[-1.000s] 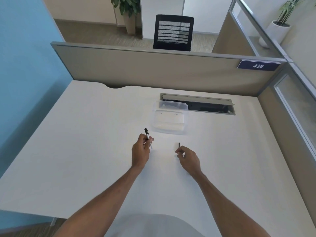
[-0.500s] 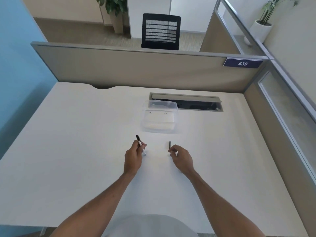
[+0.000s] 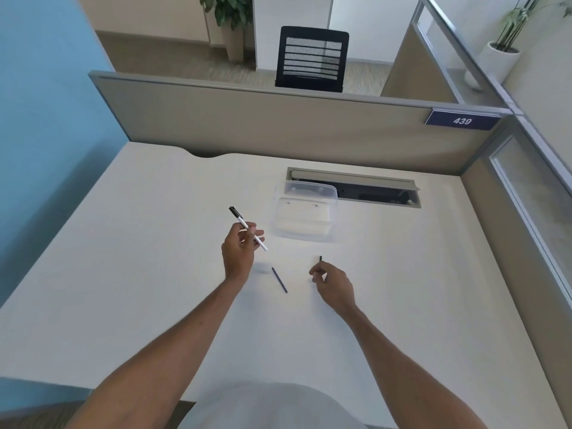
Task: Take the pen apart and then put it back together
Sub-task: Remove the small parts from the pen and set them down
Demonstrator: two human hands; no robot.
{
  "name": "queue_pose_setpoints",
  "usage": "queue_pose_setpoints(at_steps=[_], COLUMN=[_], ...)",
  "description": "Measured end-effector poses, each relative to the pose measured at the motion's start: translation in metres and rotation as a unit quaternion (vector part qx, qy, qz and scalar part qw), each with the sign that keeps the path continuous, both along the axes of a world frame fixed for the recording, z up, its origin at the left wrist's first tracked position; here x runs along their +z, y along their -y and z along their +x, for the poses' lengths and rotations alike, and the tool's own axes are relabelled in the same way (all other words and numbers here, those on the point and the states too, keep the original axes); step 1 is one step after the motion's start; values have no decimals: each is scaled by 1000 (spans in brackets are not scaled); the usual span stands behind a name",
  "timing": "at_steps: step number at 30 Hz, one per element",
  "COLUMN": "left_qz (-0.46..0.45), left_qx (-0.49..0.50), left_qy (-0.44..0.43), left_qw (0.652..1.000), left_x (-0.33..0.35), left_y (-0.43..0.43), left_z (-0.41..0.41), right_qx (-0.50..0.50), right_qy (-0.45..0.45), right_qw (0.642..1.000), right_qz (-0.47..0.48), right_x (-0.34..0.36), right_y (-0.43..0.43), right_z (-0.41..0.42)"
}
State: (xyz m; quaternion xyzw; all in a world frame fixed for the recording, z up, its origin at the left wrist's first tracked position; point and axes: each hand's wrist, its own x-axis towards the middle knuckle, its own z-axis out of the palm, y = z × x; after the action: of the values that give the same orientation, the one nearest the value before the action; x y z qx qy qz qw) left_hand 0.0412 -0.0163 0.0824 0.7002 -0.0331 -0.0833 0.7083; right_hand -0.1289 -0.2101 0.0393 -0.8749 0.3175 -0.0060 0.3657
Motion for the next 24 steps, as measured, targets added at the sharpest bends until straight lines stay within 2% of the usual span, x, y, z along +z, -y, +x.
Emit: queue_pose_setpoints(at_steps=[2, 6, 14, 18, 24], left_qz=[-28, -55, -93, -91, -33], left_qx=[14, 59, 56, 38, -14], left_qy=[-34, -162, -332, -355, -325], left_qw=[999, 983, 937, 930, 945], left_x=[-1, -11, -31, -43, -57], left_y=[-1, -7, -28, -34, -43], left_z=[5, 9, -2, -6, -9], right_qx=[6, 34, 85, 89, 87], right_qy=[6, 1, -41, -73, -96], right_qw=[1000, 999, 995, 992, 989], right_qz=[-1, 2, -28, -53, -74], right_x=[2, 4, 5, 5, -2], right_y=[-3, -10, -35, -52, -73], right_z=[4, 14, 40, 56, 68])
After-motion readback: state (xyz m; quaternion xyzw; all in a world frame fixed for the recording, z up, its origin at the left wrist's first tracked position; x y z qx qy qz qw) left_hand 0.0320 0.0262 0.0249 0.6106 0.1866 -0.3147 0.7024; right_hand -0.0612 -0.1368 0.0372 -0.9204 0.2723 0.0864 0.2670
